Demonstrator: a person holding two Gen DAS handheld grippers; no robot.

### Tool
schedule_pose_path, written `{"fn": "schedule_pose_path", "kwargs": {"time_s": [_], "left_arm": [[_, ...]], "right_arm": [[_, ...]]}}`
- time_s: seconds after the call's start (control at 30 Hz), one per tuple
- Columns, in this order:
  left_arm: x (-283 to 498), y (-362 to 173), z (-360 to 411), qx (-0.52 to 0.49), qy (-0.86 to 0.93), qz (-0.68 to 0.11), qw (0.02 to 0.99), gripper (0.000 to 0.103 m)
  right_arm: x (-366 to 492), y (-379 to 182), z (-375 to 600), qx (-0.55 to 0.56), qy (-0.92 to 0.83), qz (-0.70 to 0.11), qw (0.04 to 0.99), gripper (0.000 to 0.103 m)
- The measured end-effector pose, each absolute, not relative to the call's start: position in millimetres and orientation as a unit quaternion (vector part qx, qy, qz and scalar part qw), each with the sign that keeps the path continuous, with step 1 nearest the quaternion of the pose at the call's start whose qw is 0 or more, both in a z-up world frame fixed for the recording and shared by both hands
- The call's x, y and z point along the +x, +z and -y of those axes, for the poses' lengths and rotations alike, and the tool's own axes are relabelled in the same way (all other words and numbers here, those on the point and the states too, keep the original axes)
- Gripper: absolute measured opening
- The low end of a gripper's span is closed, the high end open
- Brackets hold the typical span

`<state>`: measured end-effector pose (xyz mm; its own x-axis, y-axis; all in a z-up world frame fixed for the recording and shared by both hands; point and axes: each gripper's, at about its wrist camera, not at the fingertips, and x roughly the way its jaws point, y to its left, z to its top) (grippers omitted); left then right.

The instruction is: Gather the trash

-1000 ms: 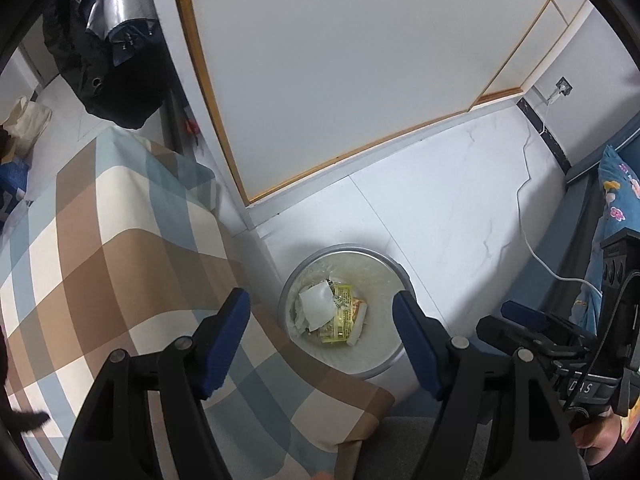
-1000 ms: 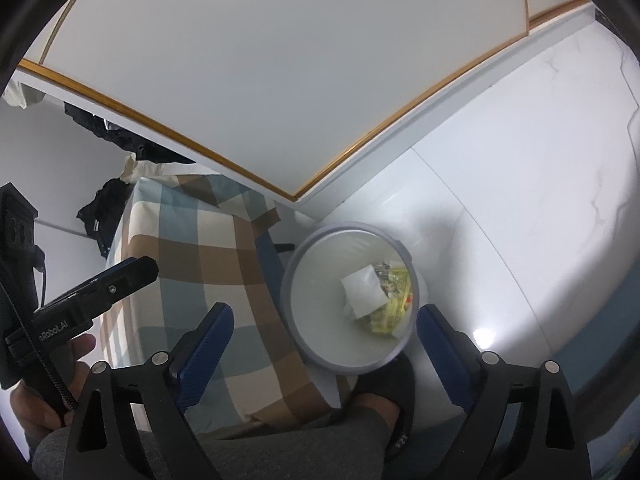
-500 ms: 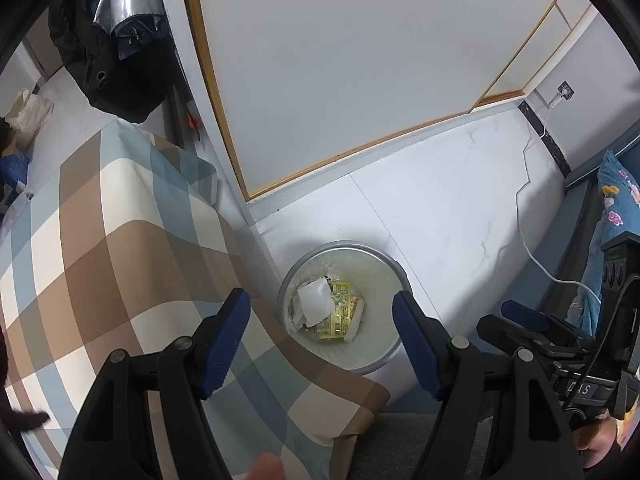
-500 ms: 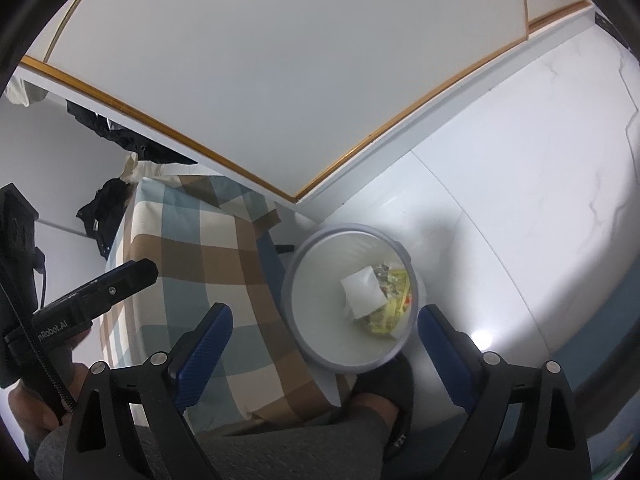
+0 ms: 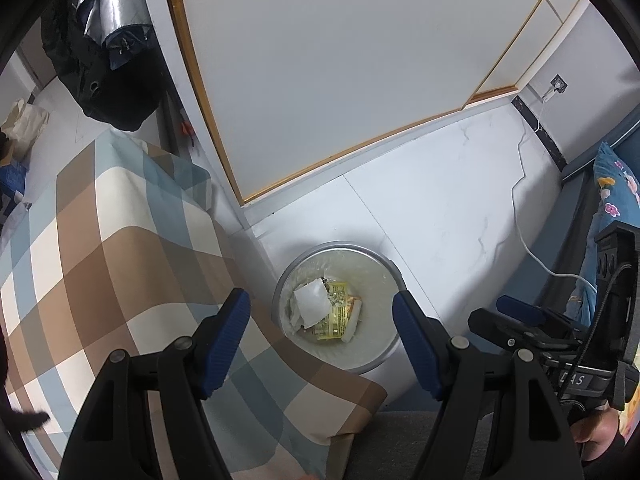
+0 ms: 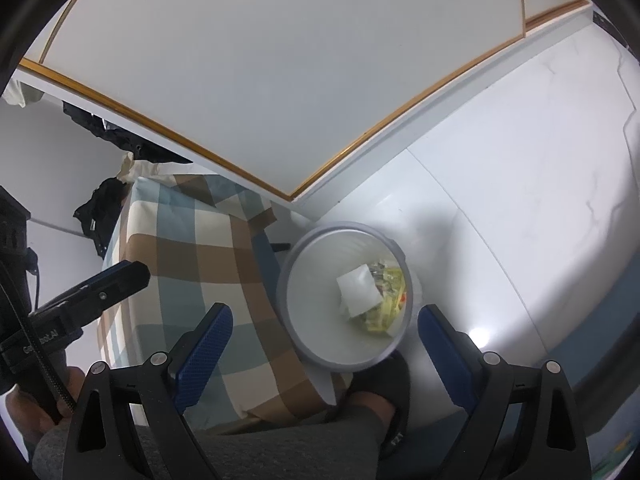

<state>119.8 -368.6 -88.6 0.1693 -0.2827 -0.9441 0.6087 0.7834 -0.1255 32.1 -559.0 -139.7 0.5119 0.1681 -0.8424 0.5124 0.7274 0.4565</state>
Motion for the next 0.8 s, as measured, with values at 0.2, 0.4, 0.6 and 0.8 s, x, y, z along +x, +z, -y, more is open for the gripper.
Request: {"fn": "schedule_pose_path", "kwargs": {"time_s": [0.2, 0.4, 0.6, 0.8], "left_arm": [[120, -89, 368, 0.144, -0.291, -0.572, 0.754, 0.070], [119, -88, 367, 0.143, -0.287, -0.572, 0.755, 0.070], [118, -83, 364, 0.145, -0.279, -0.566, 0.762, 0.070], [111, -77, 365, 0.145, -0.303, -0.556, 0.760, 0.070]], "right_arm": [[32, -140, 560, 0.352, -0.109, -0.483, 0.794, 0.094], [32, -140, 561, 0.351, -0.112, -0.484, 0.794, 0.094], [33, -139, 560, 0.349, -0.114, -0.485, 0.793, 0.094], [33, -137, 558, 0.347, -0.119, -0.486, 0.793, 0.094]]}}
